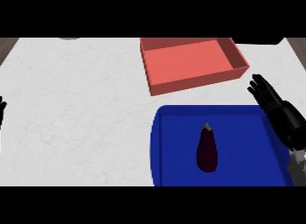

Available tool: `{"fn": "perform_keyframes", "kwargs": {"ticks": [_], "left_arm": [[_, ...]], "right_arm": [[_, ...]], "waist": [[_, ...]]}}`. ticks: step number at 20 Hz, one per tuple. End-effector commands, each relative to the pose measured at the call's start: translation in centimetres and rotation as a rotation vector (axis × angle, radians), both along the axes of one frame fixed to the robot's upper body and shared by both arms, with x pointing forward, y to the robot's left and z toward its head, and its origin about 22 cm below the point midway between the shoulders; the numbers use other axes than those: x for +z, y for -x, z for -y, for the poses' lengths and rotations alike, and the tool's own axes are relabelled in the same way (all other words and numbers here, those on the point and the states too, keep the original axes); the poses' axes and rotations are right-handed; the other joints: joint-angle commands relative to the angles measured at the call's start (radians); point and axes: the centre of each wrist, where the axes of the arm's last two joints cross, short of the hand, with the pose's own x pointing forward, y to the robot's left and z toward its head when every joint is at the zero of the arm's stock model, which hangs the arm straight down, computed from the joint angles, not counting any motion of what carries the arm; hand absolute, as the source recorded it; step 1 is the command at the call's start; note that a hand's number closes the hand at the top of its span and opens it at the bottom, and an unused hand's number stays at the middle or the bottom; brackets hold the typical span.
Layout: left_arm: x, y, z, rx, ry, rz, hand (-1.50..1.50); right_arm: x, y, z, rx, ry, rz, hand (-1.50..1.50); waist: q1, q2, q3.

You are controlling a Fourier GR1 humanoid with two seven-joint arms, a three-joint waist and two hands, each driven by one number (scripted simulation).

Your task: Pick the eggplant from the tray and place it in the cardboard box

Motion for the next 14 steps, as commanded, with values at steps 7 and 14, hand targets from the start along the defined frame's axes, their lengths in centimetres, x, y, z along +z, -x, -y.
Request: {"fn": "perform_keyframes", "kwargs": {"ticks": [7,14], "left_arm": [[-0.7,-0.6,-0.7,-0.015,-0.138,-0.156,0.0],[-1.0,-2.0,0.3,-0.002,-0.157,-0.243,0.0]], "right_arm": [[5.3,-1.1,-0.8,0.237,0.546,0.075,-1.5],[-7.4,5.2,0.5,0.099,0.14,-0.033,-1.5]], "waist": [[0.04,-0.003,0.004],[-0.018,0.017,0.043]]}}
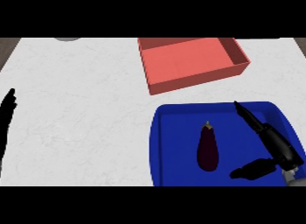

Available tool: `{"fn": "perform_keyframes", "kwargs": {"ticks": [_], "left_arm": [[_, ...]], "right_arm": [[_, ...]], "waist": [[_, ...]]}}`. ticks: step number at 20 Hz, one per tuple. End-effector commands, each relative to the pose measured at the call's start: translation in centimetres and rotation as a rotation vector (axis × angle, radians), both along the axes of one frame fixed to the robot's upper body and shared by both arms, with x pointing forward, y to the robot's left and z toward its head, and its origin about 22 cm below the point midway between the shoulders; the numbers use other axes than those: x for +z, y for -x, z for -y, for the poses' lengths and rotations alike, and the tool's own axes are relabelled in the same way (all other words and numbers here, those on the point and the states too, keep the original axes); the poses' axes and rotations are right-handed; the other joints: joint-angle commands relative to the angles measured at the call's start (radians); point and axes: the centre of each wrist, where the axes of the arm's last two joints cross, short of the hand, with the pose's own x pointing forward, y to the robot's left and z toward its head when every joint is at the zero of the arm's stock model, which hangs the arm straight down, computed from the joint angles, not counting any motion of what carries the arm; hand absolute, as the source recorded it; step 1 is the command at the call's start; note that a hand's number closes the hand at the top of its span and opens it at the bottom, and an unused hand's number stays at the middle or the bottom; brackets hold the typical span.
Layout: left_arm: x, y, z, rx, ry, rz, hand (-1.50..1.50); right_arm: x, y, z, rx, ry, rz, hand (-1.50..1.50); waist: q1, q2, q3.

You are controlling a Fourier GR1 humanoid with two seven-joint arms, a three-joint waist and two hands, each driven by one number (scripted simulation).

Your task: Pick the eggplant from the tray and place it in the cardboard box

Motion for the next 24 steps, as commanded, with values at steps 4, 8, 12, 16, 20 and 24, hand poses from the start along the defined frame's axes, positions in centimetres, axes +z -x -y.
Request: {"fn": "perform_keyframes", "kwargs": {"ticks": [4,8,12,16,20,24], "left_arm": [[0.1,0.3,1.1,-0.02,-0.015,-0.028,0.0],[0.2,-1.7,0.7,-0.01,-0.005,-0.042,0.0],[0.6,-1.7,1.6,-0.027,0.001,-0.027,0.0],[-1.1,-0.8,1.0,-0.027,-0.025,-0.032,0.0],[0.4,-1.2,1.4,-0.026,-0.008,-0.045,0.0],[-0.8,-0.6,2.0,-0.036,-0.014,-0.019,0.0]], "right_arm": [[-1.6,0.6,6.0,0.066,-0.141,0.112,-1.5],[1.8,-2.5,5.2,0.115,0.158,0.143,-1.5],[3.2,-2.9,5.7,0.263,0.407,0.037,-1.5],[5.8,-4.6,2.7,0.38,0.51,-0.063,-1.5],[6.6,-6.1,-1.0,0.451,0.678,-0.156,-1.5],[5.9,-9.3,-2.5,0.49,0.672,-0.231,-1.5]], "waist": [[0.014,-0.002,0.003],[0.014,-0.001,0.001],[0.022,-0.001,0.001],[0.019,-0.002,0.0],[0.031,-0.003,0.0],[0.032,0.0,0.002]]}}
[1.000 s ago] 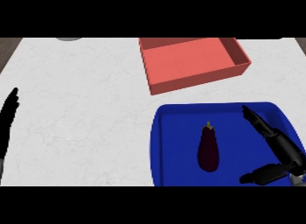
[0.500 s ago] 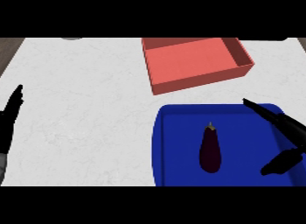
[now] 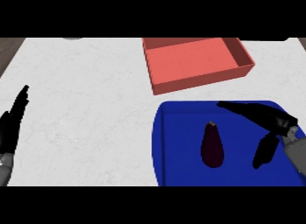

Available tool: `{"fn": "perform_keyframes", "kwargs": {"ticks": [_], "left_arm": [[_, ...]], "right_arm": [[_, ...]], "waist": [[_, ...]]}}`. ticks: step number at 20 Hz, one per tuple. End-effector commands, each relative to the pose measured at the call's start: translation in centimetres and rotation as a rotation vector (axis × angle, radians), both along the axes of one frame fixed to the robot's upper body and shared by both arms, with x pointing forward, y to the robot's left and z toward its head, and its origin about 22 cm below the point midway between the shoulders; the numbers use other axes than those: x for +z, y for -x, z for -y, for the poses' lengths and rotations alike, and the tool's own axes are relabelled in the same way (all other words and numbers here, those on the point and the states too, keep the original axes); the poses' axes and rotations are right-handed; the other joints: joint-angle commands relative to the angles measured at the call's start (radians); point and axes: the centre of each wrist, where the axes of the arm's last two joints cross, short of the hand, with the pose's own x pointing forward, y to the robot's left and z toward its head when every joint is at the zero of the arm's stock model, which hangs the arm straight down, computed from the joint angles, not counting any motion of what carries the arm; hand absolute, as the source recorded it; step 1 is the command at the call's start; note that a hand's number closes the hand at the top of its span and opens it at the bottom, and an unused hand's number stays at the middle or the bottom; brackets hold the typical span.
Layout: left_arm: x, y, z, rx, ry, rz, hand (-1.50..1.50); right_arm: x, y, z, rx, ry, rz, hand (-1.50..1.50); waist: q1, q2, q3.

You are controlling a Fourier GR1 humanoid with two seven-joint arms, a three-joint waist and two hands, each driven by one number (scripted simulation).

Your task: Pick the eggplant from the tray and place it in the cardboard box

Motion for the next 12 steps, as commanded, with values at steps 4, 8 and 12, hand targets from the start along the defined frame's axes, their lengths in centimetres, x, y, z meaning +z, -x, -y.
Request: {"fn": "perform_keyframes", "kwargs": {"ticks": [4,8,12], "left_arm": [[1.4,0.2,-0.2,0.008,0.0,-0.005,0.0],[0.0,0.4,1.0,0.017,-0.007,0.009,0.0],[2.2,-0.5,-1.7,0.016,-0.003,-0.007,0.0]], "right_arm": [[-0.1,-1.7,-4.5,0.03,0.129,-0.067,-1.5],[-1.9,-2.4,-4.1,0.025,0.142,-0.076,-1.5],[-0.9,-0.3,-4.7,0.052,0.142,-0.073,-1.5]], "waist": [[-0.008,-0.002,0.001],[-0.008,-0.001,0.001],[-0.015,-0.003,0.001]]}}
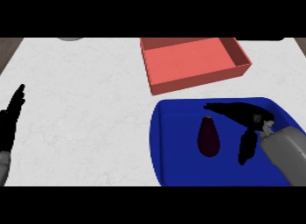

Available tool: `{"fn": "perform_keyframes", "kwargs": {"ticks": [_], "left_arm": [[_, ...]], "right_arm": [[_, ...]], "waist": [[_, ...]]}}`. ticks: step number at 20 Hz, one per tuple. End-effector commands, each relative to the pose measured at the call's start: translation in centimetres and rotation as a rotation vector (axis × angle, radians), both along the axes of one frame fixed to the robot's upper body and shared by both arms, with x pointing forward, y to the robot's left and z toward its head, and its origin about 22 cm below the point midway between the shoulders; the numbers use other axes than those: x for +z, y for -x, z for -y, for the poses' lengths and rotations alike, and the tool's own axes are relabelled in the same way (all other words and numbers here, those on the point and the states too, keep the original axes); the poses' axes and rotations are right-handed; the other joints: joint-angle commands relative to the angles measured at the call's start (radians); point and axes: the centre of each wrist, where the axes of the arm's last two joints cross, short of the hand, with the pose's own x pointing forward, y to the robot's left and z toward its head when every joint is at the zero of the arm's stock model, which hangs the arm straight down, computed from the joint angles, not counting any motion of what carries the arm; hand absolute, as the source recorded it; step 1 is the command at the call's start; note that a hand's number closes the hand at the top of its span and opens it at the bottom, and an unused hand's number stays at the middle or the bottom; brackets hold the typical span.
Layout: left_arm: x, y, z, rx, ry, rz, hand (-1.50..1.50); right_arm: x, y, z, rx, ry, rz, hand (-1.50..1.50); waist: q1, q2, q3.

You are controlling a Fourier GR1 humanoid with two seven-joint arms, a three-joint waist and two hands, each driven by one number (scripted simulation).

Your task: Pick the eggplant from the tray and place it in the cardboard box

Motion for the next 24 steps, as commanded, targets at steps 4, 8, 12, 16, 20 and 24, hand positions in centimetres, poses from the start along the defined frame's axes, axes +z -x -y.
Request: {"fn": "perform_keyframes", "kwargs": {"ticks": [4,8,12,16,20,24], "left_arm": [[0.6,0.0,0.0,-0.007,0.007,0.01,0.0],[1.2,2.0,0.1,0.0,-0.002,0.0,0.0],[-0.4,0.9,0.3,0.026,-0.005,0.011,0.0],[-0.7,-0.8,0.5,-0.007,0.01,-0.011,0.0],[-0.1,0.0,0.9,0.011,-0.015,0.003,0.0],[-1.3,0.8,0.2,0.012,0.007,0.002,0.0]], "right_arm": [[-1.0,0.7,-2.3,0.016,0.006,-0.025,-1.5],[-1.4,0.7,-1.9,0.023,-0.051,-0.036,-1.5],[-2.0,1.6,-3.6,0.064,-0.105,-0.045,-1.5],[-1.4,2.5,-4.5,0.06,-0.138,-0.017,-1.5],[0.4,3.2,-4.9,0.088,-0.08,-0.057,-1.5],[-1.6,1.8,-5.3,0.076,0.042,-0.069,-1.5]], "waist": [[0.0,0.003,0.004],[0.006,0.002,0.004],[0.001,0.003,0.004],[-0.003,0.004,0.004],[-0.003,0.003,0.004],[0.003,0.005,0.004]]}}
